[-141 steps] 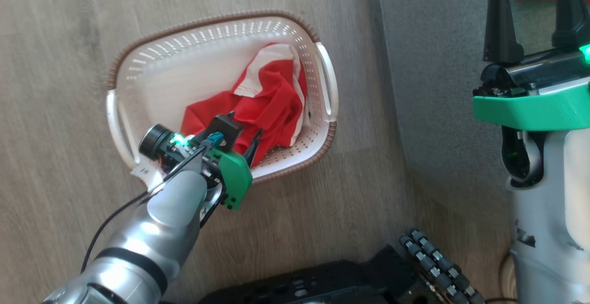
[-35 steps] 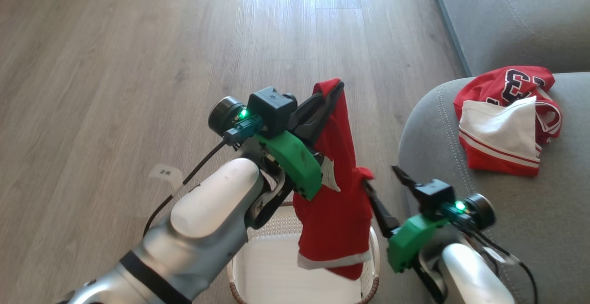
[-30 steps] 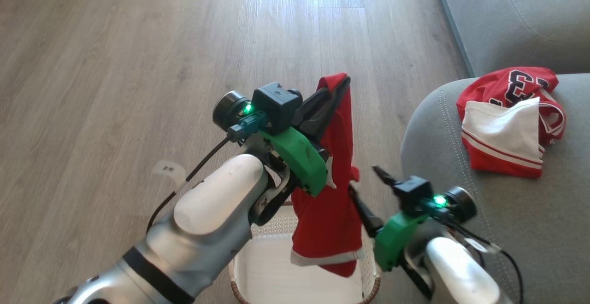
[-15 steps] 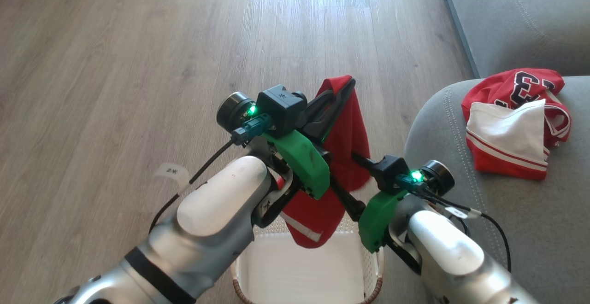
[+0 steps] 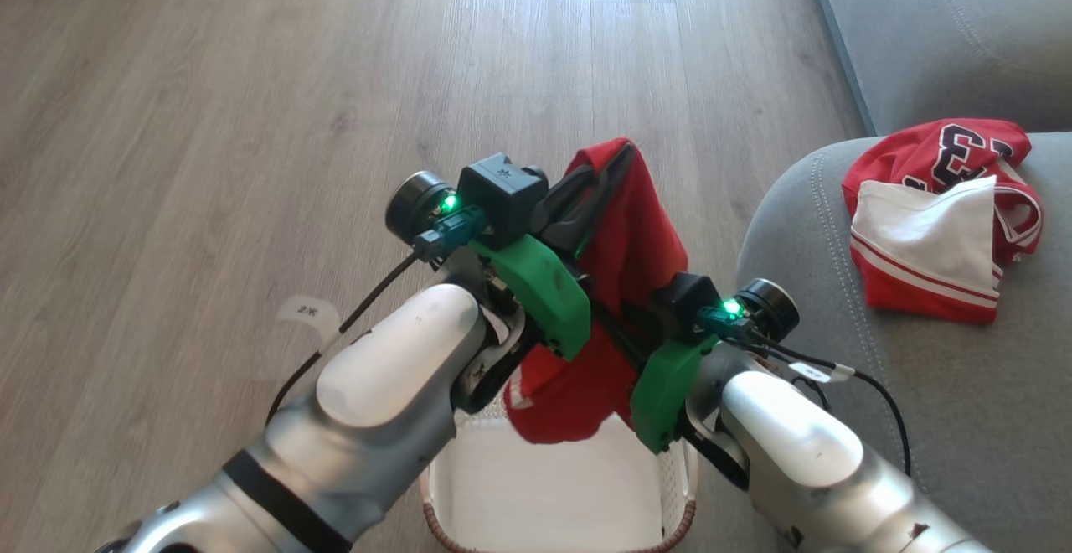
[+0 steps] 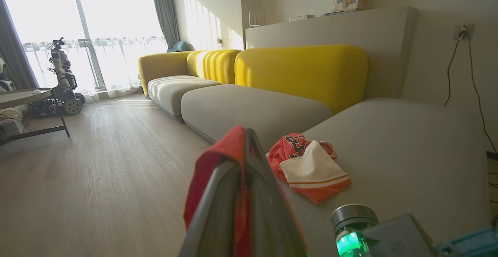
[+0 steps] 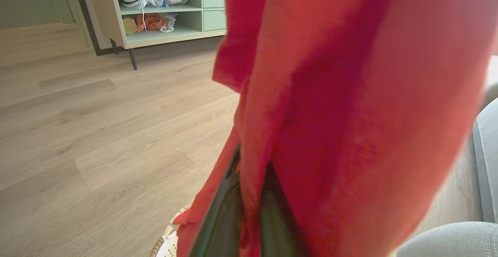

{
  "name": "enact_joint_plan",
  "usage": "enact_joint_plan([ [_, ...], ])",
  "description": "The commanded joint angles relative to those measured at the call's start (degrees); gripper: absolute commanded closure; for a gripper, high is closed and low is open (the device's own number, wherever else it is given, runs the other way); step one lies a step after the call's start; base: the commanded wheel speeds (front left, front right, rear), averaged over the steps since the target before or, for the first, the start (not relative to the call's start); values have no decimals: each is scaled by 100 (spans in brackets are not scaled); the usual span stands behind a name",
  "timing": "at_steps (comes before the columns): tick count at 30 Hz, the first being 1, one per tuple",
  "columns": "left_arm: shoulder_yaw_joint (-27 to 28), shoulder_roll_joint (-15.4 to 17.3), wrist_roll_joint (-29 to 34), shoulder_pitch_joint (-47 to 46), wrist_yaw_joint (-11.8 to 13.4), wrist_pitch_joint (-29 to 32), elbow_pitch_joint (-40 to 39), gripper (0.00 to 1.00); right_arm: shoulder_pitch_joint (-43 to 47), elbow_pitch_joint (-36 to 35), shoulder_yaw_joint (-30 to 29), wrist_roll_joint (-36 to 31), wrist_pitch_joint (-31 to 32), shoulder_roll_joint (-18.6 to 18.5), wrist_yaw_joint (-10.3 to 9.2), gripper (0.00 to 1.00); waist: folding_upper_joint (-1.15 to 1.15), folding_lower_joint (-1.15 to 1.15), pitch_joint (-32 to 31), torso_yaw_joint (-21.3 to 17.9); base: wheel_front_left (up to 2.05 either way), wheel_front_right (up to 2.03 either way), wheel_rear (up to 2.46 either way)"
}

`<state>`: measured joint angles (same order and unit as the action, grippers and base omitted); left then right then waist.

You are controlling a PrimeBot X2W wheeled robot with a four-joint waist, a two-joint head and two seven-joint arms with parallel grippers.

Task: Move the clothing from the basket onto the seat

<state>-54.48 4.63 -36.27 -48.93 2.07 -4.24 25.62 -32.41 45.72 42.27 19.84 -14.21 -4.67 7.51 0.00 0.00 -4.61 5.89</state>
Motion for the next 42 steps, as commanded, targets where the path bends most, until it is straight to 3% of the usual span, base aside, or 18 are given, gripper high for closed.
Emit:
enact_joint_plan([
  [1,230,149,-67,-280,37,-42,-68,100,-249,-269,-22,49,-77,65,-2,100,0,0,6,-24,0,0,0],
  [7,301,230,-122,-155,78,-232,178,100,-145,-648,-182,26,-78,-26,-2,100,0,0,43,-163,0,0,0],
  [8,319,243,-125,-137,80,-302,225,87,-125,-707,-206,19,-78,-44,-2,100,0,0,51,-195,0,0,0],
  [10,321,278,-117,-102,58,-406,329,36,-94,-804,-273,2,-78,-92,-2,100,0,0,66,-263,0,0,0],
  [11,319,291,-121,-86,37,-444,378,0,-84,-849,-313,-17,-78,-122,-2,100,0,0,74,-300,0,0,0],
  [24,183,352,-232,163,-212,-570,698,0,-39,-1096,-977,-315,-78,-490,-2,100,0,0,165,-931,0,0,0],
  [42,-57,244,-243,694,-151,-819,562,0,345,-1739,-2050,-596,221,-1095,-2,100,0,0,423,-2297,0,0,0],
])
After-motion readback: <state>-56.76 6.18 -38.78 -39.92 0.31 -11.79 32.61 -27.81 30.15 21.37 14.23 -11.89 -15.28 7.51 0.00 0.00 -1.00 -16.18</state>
